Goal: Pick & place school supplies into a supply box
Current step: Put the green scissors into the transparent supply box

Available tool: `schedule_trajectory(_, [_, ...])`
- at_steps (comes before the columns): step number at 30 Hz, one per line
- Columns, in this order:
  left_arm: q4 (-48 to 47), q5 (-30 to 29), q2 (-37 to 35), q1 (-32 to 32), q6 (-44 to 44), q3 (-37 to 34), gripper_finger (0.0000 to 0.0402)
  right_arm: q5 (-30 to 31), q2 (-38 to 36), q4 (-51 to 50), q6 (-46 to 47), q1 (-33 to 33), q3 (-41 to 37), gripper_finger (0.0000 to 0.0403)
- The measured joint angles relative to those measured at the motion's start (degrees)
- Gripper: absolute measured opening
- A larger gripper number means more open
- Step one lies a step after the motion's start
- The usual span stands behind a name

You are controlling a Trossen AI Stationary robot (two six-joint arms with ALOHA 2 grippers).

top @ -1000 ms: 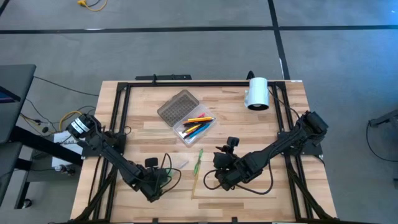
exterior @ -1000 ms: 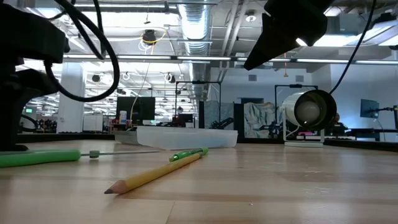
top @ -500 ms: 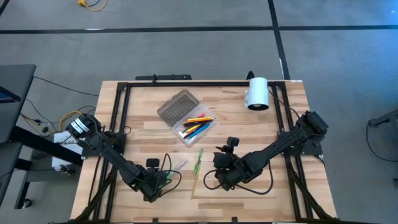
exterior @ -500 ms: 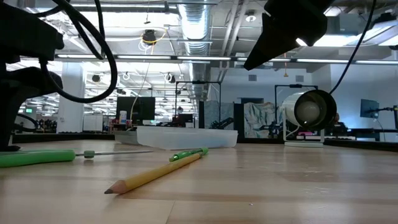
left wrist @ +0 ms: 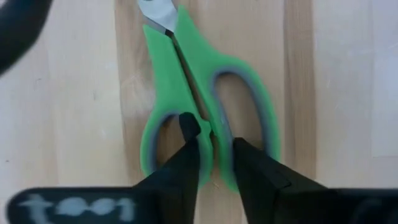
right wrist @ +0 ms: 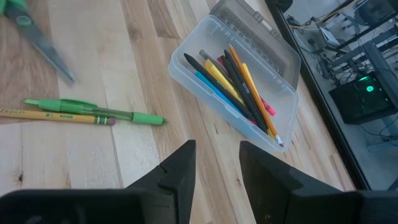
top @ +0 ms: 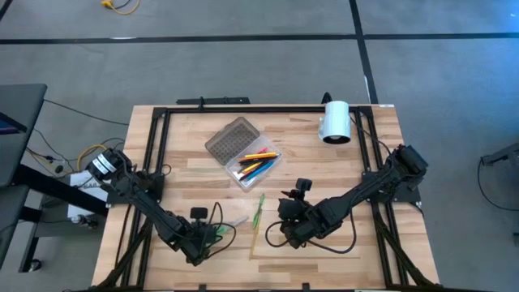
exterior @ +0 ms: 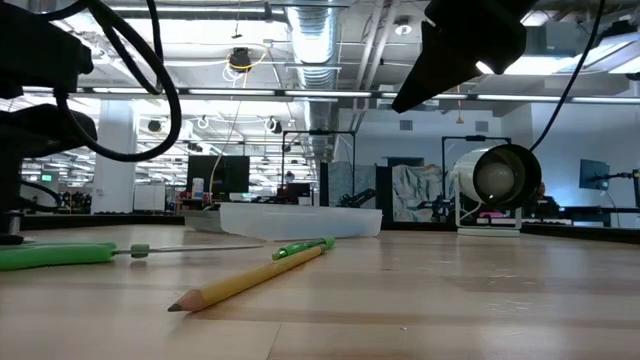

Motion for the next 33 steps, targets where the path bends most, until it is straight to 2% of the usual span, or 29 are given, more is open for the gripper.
schedule_trajectory(5, [-1.3, -1.3, 0.0, 0.1, 0.0, -0.1, 0.0046, 0.0, 0.0, 0.0, 0.0, 0.0, 0.0, 0.0118])
schedule_trajectory(12, [-1.0, -2.4, 0.0, 0.1, 0.0, -0.2, 0.007, 0.0, 0.0, 0.0, 0.0, 0.0, 0.0, 0.0118])
schedule_trajectory(20, [-0.9, -2.5, 0.0, 0.1, 0.0, 0.1, 0.0059, 0.0, 0.0, 0.0, 0.0, 0.0, 0.0, 0.0118])
schedule_trajectory(33, [-2.0, -2.4, 0.3, -0.2, 0.7, 2.5, 0.0065, 0.0, 0.0, 0.0, 0.0, 0.0, 0.0, 0.0118])
